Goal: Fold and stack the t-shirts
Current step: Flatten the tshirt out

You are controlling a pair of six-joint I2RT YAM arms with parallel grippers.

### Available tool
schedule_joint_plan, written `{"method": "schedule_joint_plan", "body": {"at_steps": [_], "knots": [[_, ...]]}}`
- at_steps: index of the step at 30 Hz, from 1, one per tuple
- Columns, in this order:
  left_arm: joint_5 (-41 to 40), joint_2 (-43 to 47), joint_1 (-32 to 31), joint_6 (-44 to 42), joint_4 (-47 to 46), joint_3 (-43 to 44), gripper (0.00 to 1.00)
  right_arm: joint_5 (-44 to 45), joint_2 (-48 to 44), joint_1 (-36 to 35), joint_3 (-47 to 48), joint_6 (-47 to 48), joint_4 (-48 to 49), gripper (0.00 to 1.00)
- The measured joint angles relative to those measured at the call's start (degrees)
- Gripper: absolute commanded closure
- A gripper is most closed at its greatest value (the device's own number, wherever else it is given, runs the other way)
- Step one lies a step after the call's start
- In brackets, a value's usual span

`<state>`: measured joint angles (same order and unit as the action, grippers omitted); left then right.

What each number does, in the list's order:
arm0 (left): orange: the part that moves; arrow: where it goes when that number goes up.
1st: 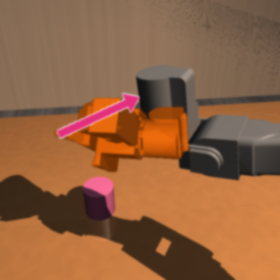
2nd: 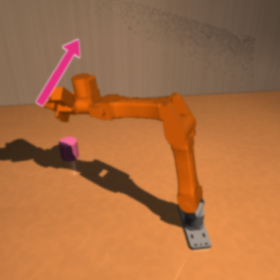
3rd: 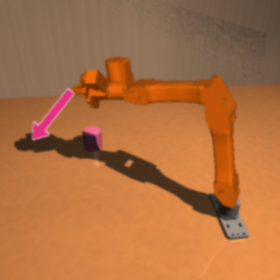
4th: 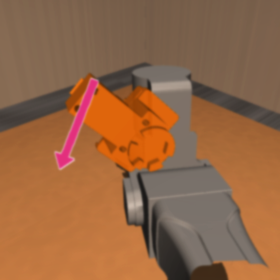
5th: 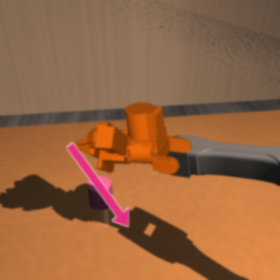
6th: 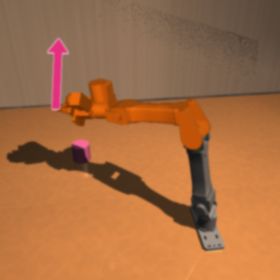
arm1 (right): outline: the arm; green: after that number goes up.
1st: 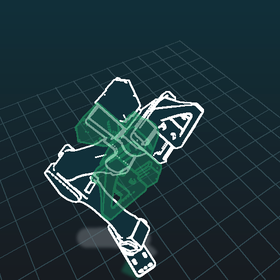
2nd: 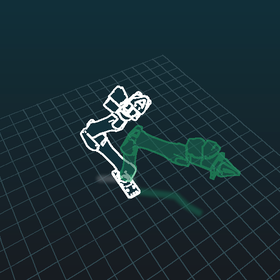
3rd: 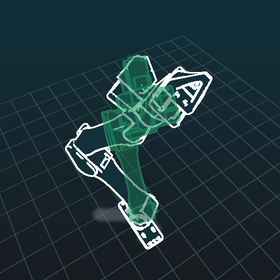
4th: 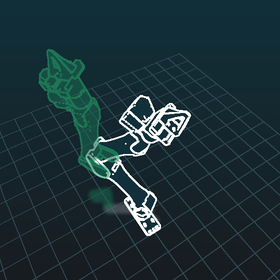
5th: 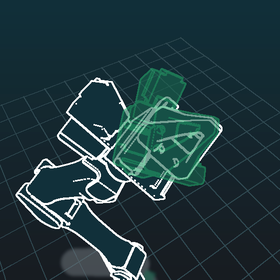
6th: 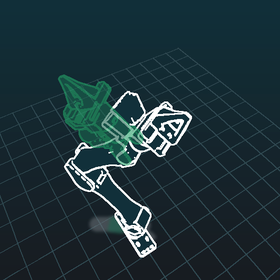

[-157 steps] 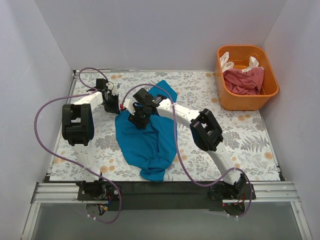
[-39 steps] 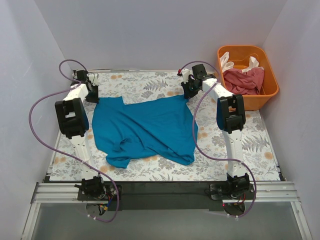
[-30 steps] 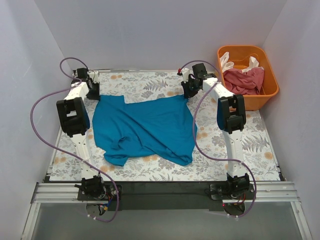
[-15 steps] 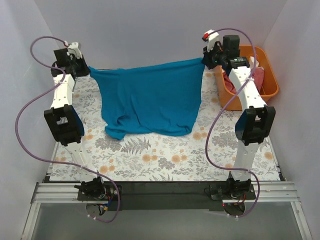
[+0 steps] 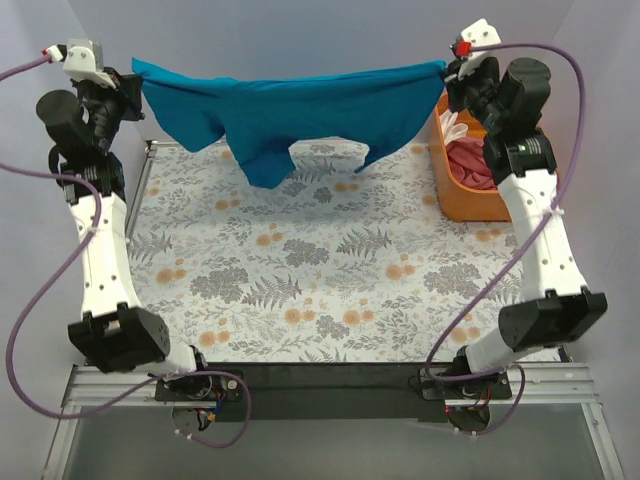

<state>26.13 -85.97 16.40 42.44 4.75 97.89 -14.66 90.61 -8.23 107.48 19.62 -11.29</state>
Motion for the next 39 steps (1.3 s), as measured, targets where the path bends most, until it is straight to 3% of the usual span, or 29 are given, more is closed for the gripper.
{"method": "schedule_joint_plan", "body": {"at_steps": [6,10,19,25,29,35,39], "knots": [[-2.32,16.65,0.2,-0.85,-8.74,-11.21,1.0,3.08,-16.94,0.0,-14.69,0.48,6.95,0.99],[-6.21,24.33,0.26,-1.16,-11.67,-14.03,1.0,4.52,-27.65,0.0,-21.66,1.68,10.49,0.99],[-11.08,30.4,0.31,-3.52,-15.63,-11.21,1.0,7.67,-39.21,0.0,-22.58,4.79,17.25,0.99],[-9.46,32.04,0.31,-7.78,-14.01,-10.4,1.0,8.31,-39.6,0.0,-22.49,6.84,20.11,0.99],[-6.32,32.2,0.35,-10.58,-8.35,-11.85,1.0,7.78,-39.34,0.02,-28.89,8.74,21.38,0.99],[-0.68,30.82,0.37,-12.79,-0.85,-23.78,1.0,5.16,-32.57,0.0,-41.03,10.54,23.1,0.99],[0.22,23.67,-0.02,-12.66,2.95,-29.03,1.0,3.28,-23.37,0.0,-45.46,11.04,23.52,0.99]]}}
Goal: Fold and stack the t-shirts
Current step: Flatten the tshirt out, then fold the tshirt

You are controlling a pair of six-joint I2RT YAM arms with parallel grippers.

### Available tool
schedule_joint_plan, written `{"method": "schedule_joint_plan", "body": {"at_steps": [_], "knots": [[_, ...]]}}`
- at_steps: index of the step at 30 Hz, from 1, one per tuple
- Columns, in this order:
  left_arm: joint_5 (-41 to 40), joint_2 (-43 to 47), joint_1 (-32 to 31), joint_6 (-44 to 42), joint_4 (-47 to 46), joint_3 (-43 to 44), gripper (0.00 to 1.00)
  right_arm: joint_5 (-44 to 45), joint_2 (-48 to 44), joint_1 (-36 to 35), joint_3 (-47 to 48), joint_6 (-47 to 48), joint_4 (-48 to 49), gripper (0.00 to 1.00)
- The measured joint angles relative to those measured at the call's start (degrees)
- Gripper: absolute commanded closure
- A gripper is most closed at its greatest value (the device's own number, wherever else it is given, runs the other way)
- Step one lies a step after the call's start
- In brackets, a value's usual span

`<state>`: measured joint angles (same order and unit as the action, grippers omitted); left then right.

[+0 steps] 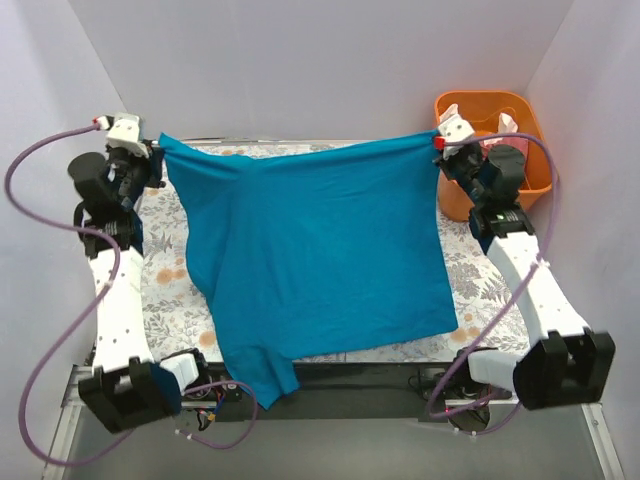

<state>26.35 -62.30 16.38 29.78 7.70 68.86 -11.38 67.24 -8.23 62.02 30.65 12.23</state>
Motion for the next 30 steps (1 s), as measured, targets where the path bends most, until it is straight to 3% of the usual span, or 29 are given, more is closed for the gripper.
{"method": "schedule_joint_plan", "body": {"at_steps": [9,14,19,26,30], "knots": [[-3.96,-26.69,-5.57,-0.42,0.09,0.55,1.0,-2.54,22.32,0.2,0.68,1.49,4.31,0.99],[-6.54,-44.87,-6.29,-0.35,-0.2,11.47,1.0,-2.49,35.19,0.24,7.04,2.43,5.77,0.99],[-8.0,-56.98,-6.75,-0.15,-0.15,23.23,1.0,-2.49,43.17,0.24,13.49,2.75,6.21,0.99],[-9.92,-60.04,-8.72,-0.94,0.44,27.1,1.0,-2.25,47.36,0.24,17.44,3.06,7.26,0.99],[-10.82,-56.74,-9.75,-1.09,0.22,21.7,1.0,-2.36,47.41,0.24,17.44,4.13,7.34,0.99]]}}
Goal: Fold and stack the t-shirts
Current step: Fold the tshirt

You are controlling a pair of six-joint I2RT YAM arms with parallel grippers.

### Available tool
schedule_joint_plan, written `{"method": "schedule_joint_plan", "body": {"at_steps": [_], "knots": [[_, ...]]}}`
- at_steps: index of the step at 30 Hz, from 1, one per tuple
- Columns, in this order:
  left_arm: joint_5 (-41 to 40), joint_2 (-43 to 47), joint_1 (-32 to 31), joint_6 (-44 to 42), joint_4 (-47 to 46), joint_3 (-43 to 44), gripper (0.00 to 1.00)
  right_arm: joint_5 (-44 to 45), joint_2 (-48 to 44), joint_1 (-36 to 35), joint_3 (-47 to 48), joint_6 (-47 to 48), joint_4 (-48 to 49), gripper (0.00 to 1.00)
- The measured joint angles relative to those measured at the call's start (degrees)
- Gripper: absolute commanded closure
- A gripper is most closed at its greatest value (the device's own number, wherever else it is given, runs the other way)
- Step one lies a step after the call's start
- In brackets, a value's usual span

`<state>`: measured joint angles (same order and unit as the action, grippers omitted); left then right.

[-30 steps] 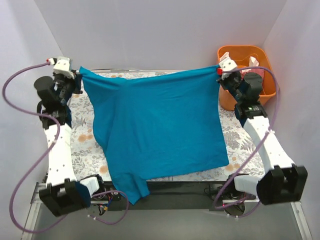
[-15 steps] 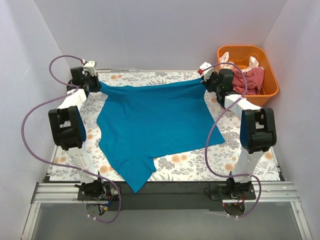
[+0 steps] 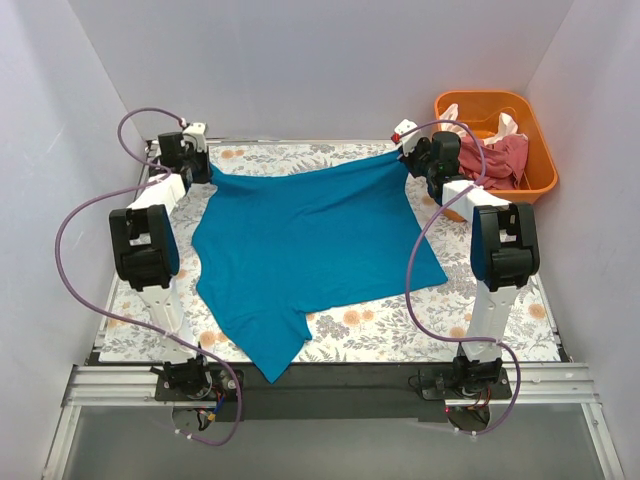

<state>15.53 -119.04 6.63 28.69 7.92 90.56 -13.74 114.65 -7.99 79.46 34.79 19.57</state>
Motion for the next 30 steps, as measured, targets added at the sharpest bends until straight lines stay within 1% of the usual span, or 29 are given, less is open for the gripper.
{"method": "schedule_joint_plan", "body": {"at_steps": [5,8,13,20,30], "knots": [[-0.79,8.22,-0.13,-0.37,1.57,-9.66,1.0,-1.11,0.02,0.17,0.0,0.61,-0.02,0.99],[-1.38,13.77,-0.55,-0.9,2.32,-13.4,1.0,-1.97,0.26,0.44,0.0,0.85,-0.04,0.99],[-2.32,21.49,-2.08,-1.75,2.97,-16.5,1.0,-3.54,0.59,1.18,0.0,1.07,-0.11,0.99],[-3.85,26.75,-3.08,-1.73,6.95,-19.08,1.0,-6.64,0.42,2.75,-0.31,1.07,-0.31,0.99],[-5.31,37.33,-3.69,-2.23,13.97,-28.04,1.0,-11.21,-2.62,3.96,-4.37,3.39,-3.72,0.99]]}}
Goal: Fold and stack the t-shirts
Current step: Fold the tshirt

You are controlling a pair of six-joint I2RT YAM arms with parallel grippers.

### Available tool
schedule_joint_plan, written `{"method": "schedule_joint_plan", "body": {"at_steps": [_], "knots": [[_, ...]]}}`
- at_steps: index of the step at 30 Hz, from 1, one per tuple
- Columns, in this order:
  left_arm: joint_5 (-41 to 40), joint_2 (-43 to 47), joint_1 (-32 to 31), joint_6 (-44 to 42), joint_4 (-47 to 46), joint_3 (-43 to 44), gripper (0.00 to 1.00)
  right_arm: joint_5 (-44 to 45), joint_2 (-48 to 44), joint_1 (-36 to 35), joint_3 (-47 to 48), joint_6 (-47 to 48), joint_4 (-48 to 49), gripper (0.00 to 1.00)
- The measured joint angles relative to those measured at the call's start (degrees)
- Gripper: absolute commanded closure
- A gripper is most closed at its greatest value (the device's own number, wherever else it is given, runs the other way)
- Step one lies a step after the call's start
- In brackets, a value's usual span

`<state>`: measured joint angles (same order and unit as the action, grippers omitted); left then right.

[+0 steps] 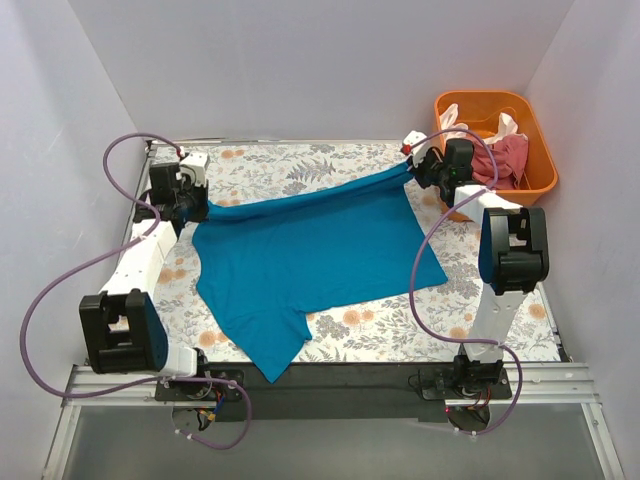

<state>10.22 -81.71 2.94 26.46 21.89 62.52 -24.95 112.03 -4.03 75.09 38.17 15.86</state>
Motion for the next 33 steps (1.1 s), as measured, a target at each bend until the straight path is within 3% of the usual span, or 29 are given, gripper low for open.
{"method": "schedule_joint_plan", "body": {"at_steps": [6,13,14,16,20,23,24,29,33], "knots": [[-0.04,5.4,-1.44,-2.23,2.8,-5.42,1.0,-1.81,-0.2,0.31,-0.2,2.89,-3.45,0.99],[-1.25,4.63,-4.79,-3.39,5.11,-8.92,1.0,-2.23,-0.2,0.33,-0.28,7.67,-8.87,0.99],[-1.25,4.35,-5.2,-3.58,5.29,-9.29,0.93,-2.21,-0.2,0.33,-0.33,8.5,-9.66,0.99],[-1.16,4.11,-5.75,-4.37,6.16,-10.21,0.75,-2.12,-0.2,0.35,-0.44,9.62,-11.08,0.89],[-0.07,4.2,-5.95,-5.7,8.94,-11.17,0.58,-0.5,-0.2,0.37,-0.33,11.32,-15.5,0.68],[1.18,4.46,-5.55,-5.66,10.73,-10.8,0.55,1.14,-0.2,0.61,0.46,11.8,-19.63,0.35],[1.77,4.37,-5.11,-5.46,11.61,-10.05,0.55,1.42,-0.2,0.7,1.05,11.98,-21.33,0.29],[3.08,-0.31,0.22,-2.43,12.76,-2.93,0.63,0.83,-0.33,0.68,5.84,12.46,-29.18,0.31],[2.75,-7.87,3.41,0.98,11.72,1.38,0.69,0.39,0.11,0.15,12.5,10.86,-34.53,0.5]]}}
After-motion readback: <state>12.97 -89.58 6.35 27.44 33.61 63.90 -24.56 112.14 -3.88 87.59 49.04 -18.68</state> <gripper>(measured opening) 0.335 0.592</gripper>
